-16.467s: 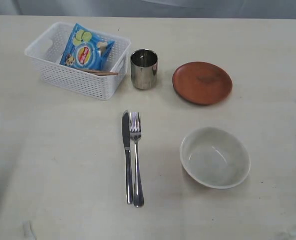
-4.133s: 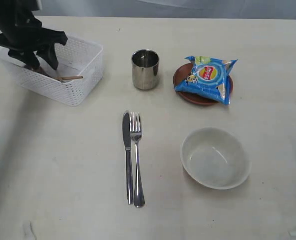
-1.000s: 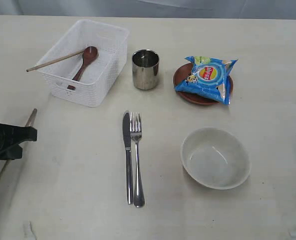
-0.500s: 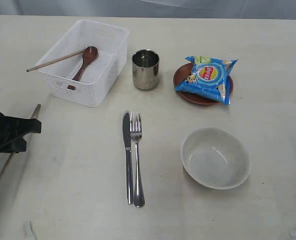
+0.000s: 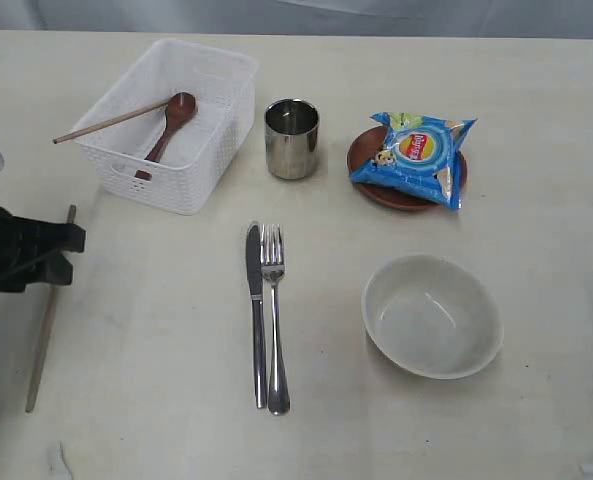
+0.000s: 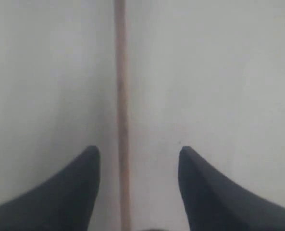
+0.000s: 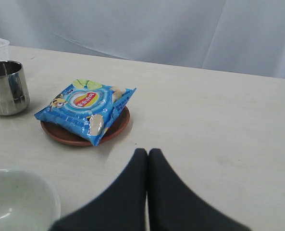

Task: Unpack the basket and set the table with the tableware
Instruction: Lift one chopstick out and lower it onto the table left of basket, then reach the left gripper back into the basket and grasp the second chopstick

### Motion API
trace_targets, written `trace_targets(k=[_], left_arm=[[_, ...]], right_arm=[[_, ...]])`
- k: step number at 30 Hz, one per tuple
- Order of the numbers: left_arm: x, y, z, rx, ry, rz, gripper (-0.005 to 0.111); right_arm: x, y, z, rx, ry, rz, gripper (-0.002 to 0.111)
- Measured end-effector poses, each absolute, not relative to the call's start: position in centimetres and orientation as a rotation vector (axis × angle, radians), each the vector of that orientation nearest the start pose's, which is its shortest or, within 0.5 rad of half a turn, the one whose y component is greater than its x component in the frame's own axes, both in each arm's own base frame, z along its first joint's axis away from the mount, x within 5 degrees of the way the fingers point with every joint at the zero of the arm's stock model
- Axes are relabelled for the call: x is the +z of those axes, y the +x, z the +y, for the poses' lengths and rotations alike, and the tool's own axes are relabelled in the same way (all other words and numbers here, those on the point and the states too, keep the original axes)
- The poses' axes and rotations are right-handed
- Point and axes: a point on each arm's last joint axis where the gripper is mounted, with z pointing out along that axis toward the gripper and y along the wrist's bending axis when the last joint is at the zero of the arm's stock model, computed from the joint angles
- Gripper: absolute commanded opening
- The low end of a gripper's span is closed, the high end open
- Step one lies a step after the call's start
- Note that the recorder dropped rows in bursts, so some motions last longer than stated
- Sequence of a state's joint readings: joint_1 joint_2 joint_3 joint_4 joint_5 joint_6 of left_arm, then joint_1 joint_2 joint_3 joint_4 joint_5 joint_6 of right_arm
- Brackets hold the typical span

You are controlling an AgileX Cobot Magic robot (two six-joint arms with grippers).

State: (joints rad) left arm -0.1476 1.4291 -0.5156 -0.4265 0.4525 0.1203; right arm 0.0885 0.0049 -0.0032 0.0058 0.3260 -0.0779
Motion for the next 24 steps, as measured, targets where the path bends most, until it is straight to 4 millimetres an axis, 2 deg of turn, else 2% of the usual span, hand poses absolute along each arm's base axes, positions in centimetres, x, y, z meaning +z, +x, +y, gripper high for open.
trace_targets(k=[10, 15, 19, 22, 24], left_arm=[[21.5, 24.6, -5.3, -0.309, 0.12, 2.818, 0.049], [25.4, 25.6, -5.3, -0.291, 0.162, 2.7, 0.049], [28.3, 27.0, -5.4, -0.277, 0.167, 2.526, 0.049], [28.6, 28.1, -5.6, -0.264, 0.218, 2.499, 0.049], [27.9, 28.9, -6.3, -0.264, 0.34, 2.524, 0.049]], right_arm=[[18.5, 5.4, 0.5, 0.013, -0.147, 1.805, 0.0], [18.5, 5.4, 0.5, 0.013, -0.147, 1.805, 0.0], [18.5, 5.4, 0.5, 0.013, -0.147, 1.805, 0.0], [18.5, 5.4, 0.5, 0.013, -0.147, 1.805, 0.0], [18.5, 5.4, 0.5, 0.013, -0.147, 1.805, 0.0]])
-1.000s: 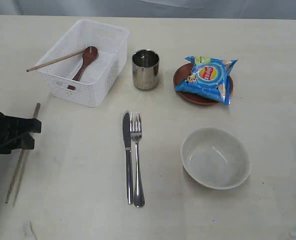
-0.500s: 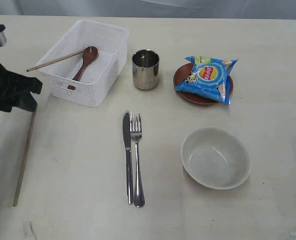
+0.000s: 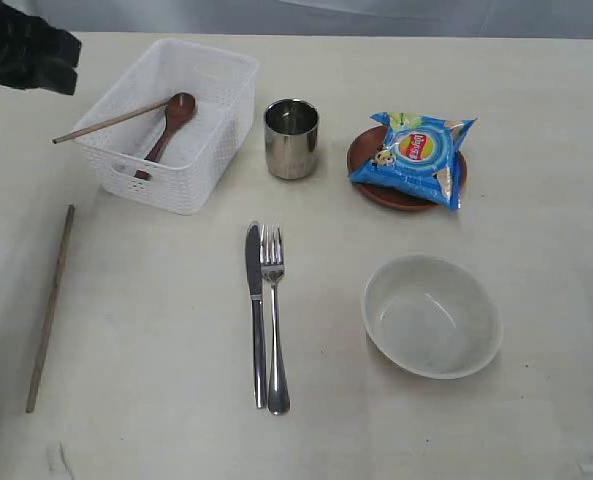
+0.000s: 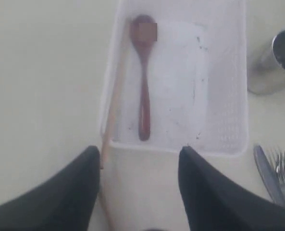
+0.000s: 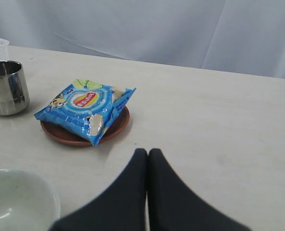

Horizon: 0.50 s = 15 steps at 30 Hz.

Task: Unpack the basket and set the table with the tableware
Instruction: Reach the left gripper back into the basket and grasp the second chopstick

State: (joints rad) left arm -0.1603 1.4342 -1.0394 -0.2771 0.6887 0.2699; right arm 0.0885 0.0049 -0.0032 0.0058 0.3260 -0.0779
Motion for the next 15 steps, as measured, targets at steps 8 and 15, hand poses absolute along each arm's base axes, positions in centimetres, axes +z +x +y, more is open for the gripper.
trace_targets(k=[8, 15], left_arm=[[25.2, 32.8, -11.9, -0.254, 0.839, 2.456, 0.049], [22.5, 36.1, -11.4, 0.032, 0.966, 2.547, 0.049]], right_arm=[[18.5, 5.4, 0.5, 0.013, -0.147, 1.805, 0.0], [18.5, 5.4, 0.5, 0.013, -0.147, 1.805, 0.0]])
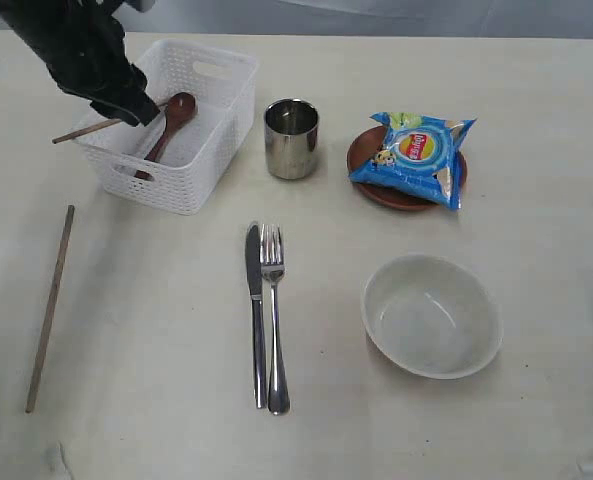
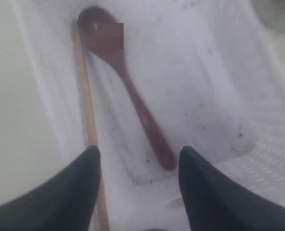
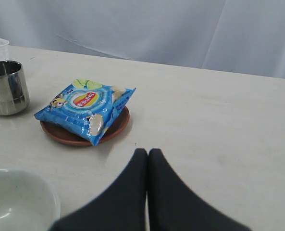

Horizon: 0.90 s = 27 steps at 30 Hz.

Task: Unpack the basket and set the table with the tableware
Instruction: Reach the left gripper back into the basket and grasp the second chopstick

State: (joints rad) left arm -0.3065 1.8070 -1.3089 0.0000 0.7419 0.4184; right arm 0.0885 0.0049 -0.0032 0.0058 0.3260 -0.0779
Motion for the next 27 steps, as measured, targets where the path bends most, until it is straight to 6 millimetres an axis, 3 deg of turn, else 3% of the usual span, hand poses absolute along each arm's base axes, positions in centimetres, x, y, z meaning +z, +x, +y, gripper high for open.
trace_targets(k=[4, 16, 27], left_arm=[[21.6, 36.3, -11.1, 0.078, 0.914, 2.614, 0.049], [21.2, 35.7, -10.2, 0.171, 0.878, 2.75, 0.049], [21.3, 35.5, -9.3, 0.299, 0.712, 2.824, 0.046]], right_arm=[[18.5, 5.4, 0.5, 0.013, -0.147, 1.805, 0.0], [18.5, 5.4, 0.5, 0.013, -0.147, 1.805, 0.0], [18.5, 5.4, 0.5, 0.013, -0.147, 1.805, 0.0]])
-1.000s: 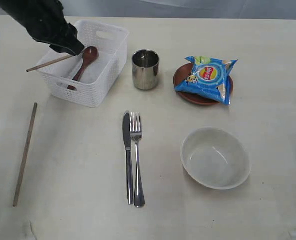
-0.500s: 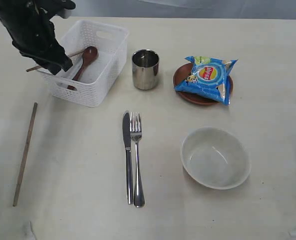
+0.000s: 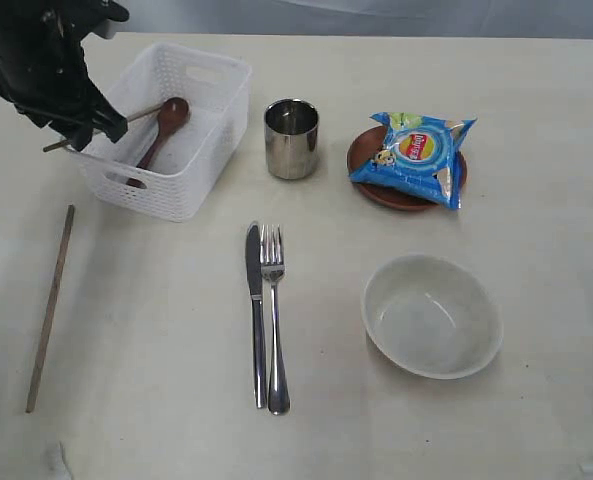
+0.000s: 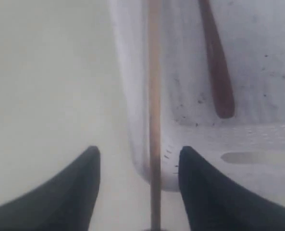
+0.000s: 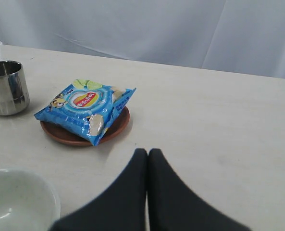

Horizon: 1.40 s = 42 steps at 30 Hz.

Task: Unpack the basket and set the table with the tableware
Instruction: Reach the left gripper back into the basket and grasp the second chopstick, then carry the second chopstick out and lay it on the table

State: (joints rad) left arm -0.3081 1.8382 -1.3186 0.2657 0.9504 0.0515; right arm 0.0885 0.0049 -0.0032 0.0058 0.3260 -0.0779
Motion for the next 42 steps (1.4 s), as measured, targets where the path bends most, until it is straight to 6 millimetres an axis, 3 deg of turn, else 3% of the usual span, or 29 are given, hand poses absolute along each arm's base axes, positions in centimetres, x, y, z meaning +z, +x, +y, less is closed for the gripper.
trace_targets(k=[1, 4, 6, 16, 21, 28, 35, 42], left_arm=[[21.3, 35.5, -9.2, 0.303, 0.695, 2.83, 0.04], [21.3, 35.4, -9.2, 0.299, 0.671, 2.845, 0.008], [21.3, 35.4, -9.3, 0.29, 0.664, 2.851, 0.0], [21.6, 35.7, -9.2, 0.318, 0.668, 2.839, 0.0], [25.5, 35.6, -9.2, 0.294, 0.62, 2.729, 0.0], [28.8, 34.3, -8.8, 0.27, 0.552, 2.656, 0.0], [32.5, 30.8, -8.1, 0.181, 0.454, 2.65, 0.0], [32.2, 24.7, -6.7, 0.058, 0.31, 2.662, 0.0]], right_arm=[[18.5, 5.4, 0.5, 0.013, -0.147, 1.805, 0.0], [18.5, 5.4, 0.5, 0.013, -0.147, 1.805, 0.0], [18.5, 5.4, 0.5, 0.013, -0.147, 1.805, 0.0], [18.5, 5.4, 0.5, 0.013, -0.147, 1.805, 0.0], [18.5, 5.4, 0.5, 0.013, -0.147, 1.805, 0.0], [18.5, 5.4, 0.5, 0.013, -0.147, 1.805, 0.0], [18.5, 5.4, 0.5, 0.013, -0.147, 1.805, 0.0], [18.5, 5.4, 0.5, 0.013, -0.147, 1.805, 0.0]])
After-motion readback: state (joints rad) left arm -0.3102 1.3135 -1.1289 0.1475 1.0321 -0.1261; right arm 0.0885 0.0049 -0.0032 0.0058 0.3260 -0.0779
